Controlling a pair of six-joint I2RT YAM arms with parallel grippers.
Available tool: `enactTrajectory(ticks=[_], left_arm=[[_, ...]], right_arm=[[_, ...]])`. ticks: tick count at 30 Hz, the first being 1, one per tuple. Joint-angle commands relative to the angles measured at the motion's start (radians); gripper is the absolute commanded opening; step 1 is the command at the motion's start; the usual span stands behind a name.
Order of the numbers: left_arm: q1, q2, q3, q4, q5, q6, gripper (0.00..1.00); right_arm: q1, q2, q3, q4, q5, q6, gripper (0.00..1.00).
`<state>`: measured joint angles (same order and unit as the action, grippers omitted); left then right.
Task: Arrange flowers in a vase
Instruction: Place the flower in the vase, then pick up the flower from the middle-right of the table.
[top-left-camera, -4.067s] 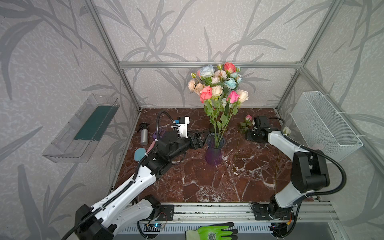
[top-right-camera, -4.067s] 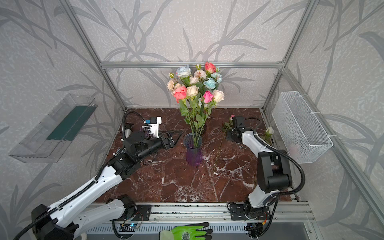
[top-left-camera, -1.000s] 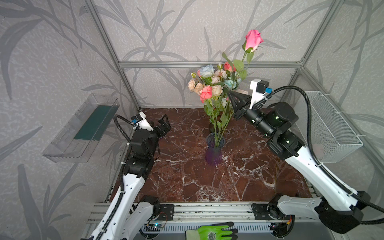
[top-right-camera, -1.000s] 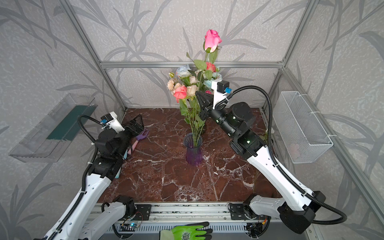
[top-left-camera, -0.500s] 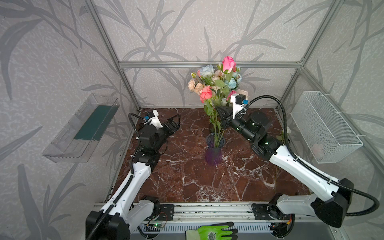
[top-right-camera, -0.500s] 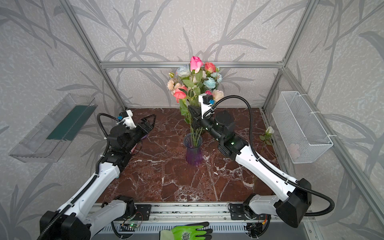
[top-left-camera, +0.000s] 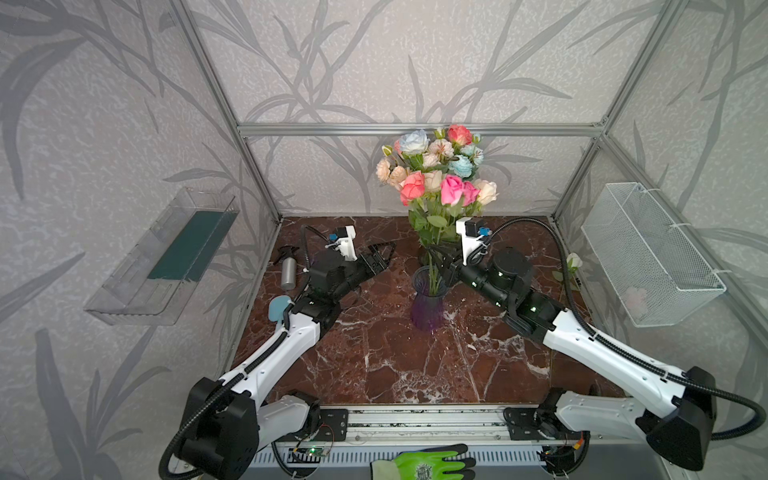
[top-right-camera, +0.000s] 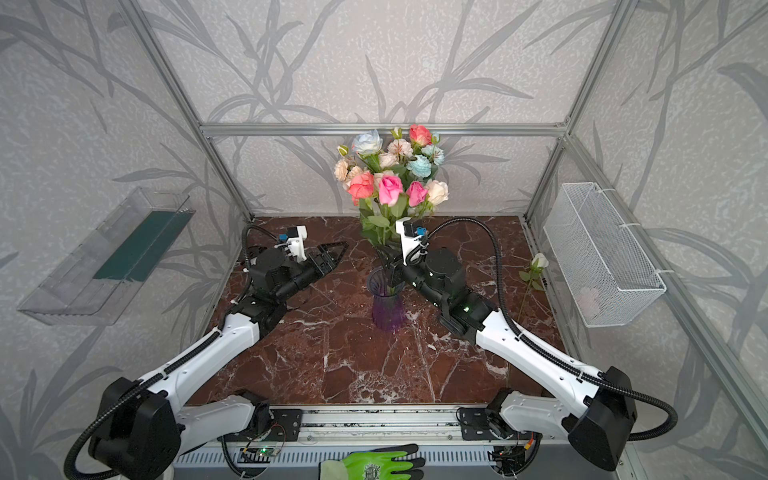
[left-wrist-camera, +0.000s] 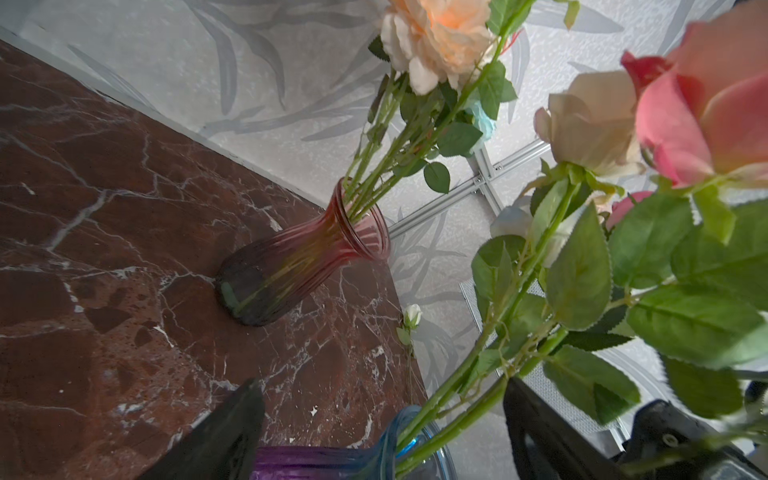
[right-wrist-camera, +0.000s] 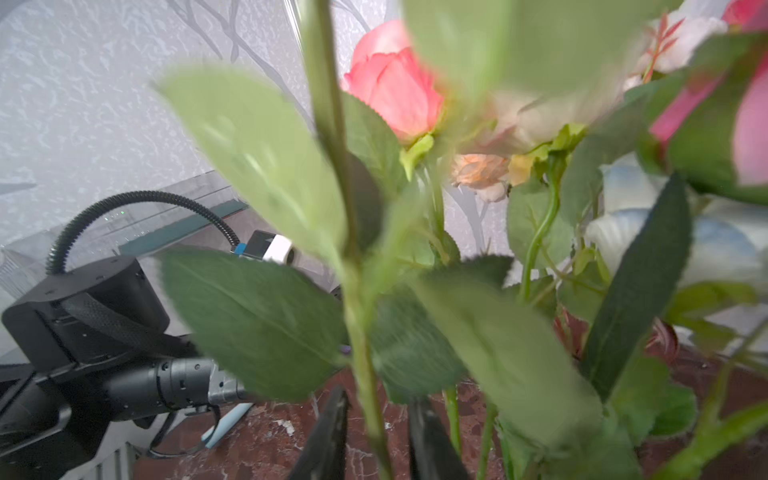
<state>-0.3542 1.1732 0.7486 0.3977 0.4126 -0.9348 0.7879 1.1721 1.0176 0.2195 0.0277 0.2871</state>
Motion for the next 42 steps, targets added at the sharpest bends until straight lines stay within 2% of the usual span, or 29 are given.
enactTrajectory(ticks=[1,6,14,19,26,32,35,39,42], left_arm=[[-0.005,0.000,0.023,0.017,0.013,0.006,0.91],[-0.009,0.000,0.026,0.007,0.008,0.014,0.91],[-0.017,0.010,0.033,-0.003,0.017,0.006,0.91],[-0.024,-0.009,0.035,-0.024,0.001,0.021,0.90],[-0.030,-0.036,0.041,-0.029,0.003,0.017,0.91],[-0.045,-0.075,0.047,-0.047,-0.004,0.030,0.91],[-0.056,-0.094,0.051,-0.077,-0.025,0.060,0.91],[-0.068,-0.110,0.054,-0.082,-0.026,0.058,0.88],[-0.081,-0.129,0.055,-0.087,-0.031,0.072,0.88]], right_arm=[[0.007,-0.029,0.011,-0.065,0.032,0.009,0.35],[0.007,-0.042,0.016,-0.131,0.044,0.012,0.45],[0.007,-0.017,0.111,-0.366,0.083,0.023,0.57],[0.005,-0.114,0.087,-0.522,0.126,0.028,0.66],[0.006,-0.210,0.119,-0.721,0.155,0.011,0.69],[-0.009,-0.296,0.080,-0.853,0.278,0.016,0.68],[-0.134,-0.329,0.041,-0.928,0.293,0.013,0.66],[-0.473,-0.329,-0.107,-0.898,0.130,0.044,0.64],[-0.673,-0.247,-0.185,-0.869,0.108,0.076,0.64]])
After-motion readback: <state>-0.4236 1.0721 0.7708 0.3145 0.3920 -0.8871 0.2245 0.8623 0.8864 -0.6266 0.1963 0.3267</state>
